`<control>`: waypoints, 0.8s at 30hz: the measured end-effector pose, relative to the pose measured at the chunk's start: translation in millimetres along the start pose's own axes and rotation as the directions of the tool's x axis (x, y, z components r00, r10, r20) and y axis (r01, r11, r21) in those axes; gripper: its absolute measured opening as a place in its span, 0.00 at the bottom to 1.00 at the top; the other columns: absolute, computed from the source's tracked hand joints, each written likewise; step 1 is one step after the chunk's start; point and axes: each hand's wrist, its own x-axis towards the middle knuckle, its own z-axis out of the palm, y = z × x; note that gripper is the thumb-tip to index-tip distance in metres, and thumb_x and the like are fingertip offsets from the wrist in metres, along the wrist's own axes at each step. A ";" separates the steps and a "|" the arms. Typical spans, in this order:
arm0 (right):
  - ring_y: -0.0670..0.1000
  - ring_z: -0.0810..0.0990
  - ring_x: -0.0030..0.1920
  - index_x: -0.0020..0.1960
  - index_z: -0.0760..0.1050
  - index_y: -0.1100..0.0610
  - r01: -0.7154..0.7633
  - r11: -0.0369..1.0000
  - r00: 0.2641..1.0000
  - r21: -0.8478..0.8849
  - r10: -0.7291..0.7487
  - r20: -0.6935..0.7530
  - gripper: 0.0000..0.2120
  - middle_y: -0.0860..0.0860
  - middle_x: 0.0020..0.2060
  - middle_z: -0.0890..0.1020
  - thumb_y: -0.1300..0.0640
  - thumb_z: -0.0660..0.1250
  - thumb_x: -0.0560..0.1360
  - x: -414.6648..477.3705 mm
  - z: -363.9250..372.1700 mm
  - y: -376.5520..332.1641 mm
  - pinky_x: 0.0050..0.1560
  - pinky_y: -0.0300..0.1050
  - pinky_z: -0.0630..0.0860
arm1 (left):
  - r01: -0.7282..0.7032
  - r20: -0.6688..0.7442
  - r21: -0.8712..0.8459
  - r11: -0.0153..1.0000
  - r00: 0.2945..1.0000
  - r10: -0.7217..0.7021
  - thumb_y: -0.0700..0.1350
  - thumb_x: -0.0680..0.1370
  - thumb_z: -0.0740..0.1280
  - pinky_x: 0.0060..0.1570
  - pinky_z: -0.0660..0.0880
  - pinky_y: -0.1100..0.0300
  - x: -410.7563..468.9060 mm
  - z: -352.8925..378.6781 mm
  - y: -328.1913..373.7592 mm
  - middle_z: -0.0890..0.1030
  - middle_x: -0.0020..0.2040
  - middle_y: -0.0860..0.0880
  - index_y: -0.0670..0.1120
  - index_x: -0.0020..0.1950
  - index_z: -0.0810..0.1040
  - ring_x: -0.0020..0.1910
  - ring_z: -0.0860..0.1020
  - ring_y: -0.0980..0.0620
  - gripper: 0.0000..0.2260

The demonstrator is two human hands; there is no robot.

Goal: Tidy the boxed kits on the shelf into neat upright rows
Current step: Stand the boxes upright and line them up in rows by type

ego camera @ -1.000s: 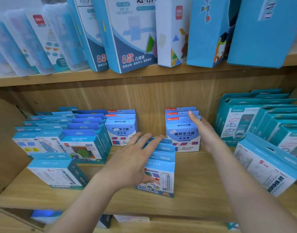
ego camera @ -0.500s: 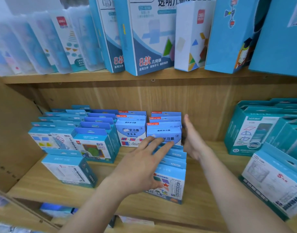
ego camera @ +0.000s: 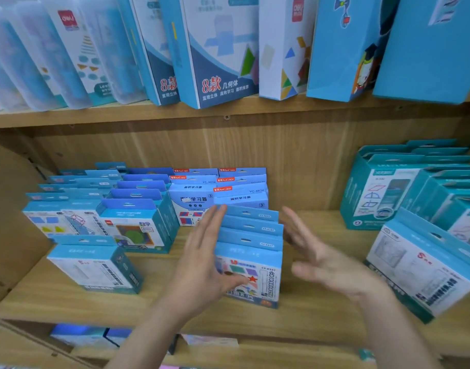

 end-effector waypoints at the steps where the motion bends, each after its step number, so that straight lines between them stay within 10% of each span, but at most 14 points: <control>1: 0.31 0.52 0.72 0.74 0.41 0.33 0.005 0.997 1.000 -0.071 -0.004 0.012 0.60 0.33 0.73 0.54 0.34 0.77 0.55 -8.9 12.6 6.7 0.70 0.35 0.58 | 0.098 -0.031 -0.271 0.957 0.993 -0.111 0.44 0.61 0.81 0.65 0.63 0.70 -5.5 8.5 -3.0 0.58 0.73 0.64 0.65 0.73 0.43 0.70 0.59 0.69 0.57; 3: 0.30 0.53 0.71 0.70 0.39 0.27 -0.016 0.988 0.990 -0.156 -0.006 -0.138 0.61 0.29 0.72 0.55 0.40 0.81 0.54 -11.0 38.2 22.9 0.72 0.39 0.57 | 0.226 0.011 -0.587 0.777 0.962 -0.272 0.32 0.60 0.80 0.50 0.73 0.72 -15.5 28.8 -7.0 0.72 0.64 0.62 0.56 0.75 0.51 0.57 0.75 0.69 0.54; 7: 0.35 0.61 0.70 0.71 0.45 0.28 -0.015 0.975 0.882 -0.222 -0.092 -0.463 0.57 0.32 0.70 0.61 0.49 0.81 0.59 -6.0 53.0 34.7 0.72 0.50 0.63 | 0.294 0.038 -0.632 0.717 0.936 -0.350 0.32 0.61 0.79 0.37 0.73 0.75 -17.5 54.3 0.1 0.80 0.46 0.61 0.45 0.66 0.66 0.41 0.80 0.69 0.39; 16: 0.38 0.71 0.65 0.73 0.54 0.35 -0.090 0.966 0.761 -0.241 -0.089 -0.643 0.49 0.35 0.63 0.74 0.62 0.78 0.65 -32.4 -6.6 45.1 0.67 0.53 0.71 | 0.167 0.014 -0.634 0.755 0.979 -0.205 0.38 0.62 0.80 0.53 0.75 0.66 27.0 110.6 42.9 0.80 0.55 0.60 0.54 0.70 0.61 0.53 0.79 0.65 0.43; 21: 0.34 0.76 0.57 0.75 0.55 0.45 -0.086 0.965 0.779 -0.248 -0.089 -0.621 0.47 0.35 0.57 0.79 0.66 0.77 0.66 -21.9 -27.6 33.6 0.58 0.34 0.74 | 0.102 -0.045 -0.585 0.804 0.986 -0.159 0.37 0.63 0.79 0.47 0.70 0.77 57.1 121.6 50.1 0.78 0.54 0.63 0.63 0.62 0.61 0.52 0.76 0.71 0.40; 24: 0.38 0.75 0.61 0.75 0.54 0.44 -0.104 0.965 0.759 -0.242 -0.080 -0.646 0.47 0.37 0.60 0.78 0.63 0.77 0.67 -10.2 -34.3 34.4 0.64 0.46 0.72 | 0.116 -0.029 -0.525 0.843 0.988 -0.153 0.37 0.66 0.77 0.48 0.70 0.77 71.8 125.3 48.6 0.77 0.55 0.62 0.67 0.62 0.56 0.53 0.75 0.71 0.40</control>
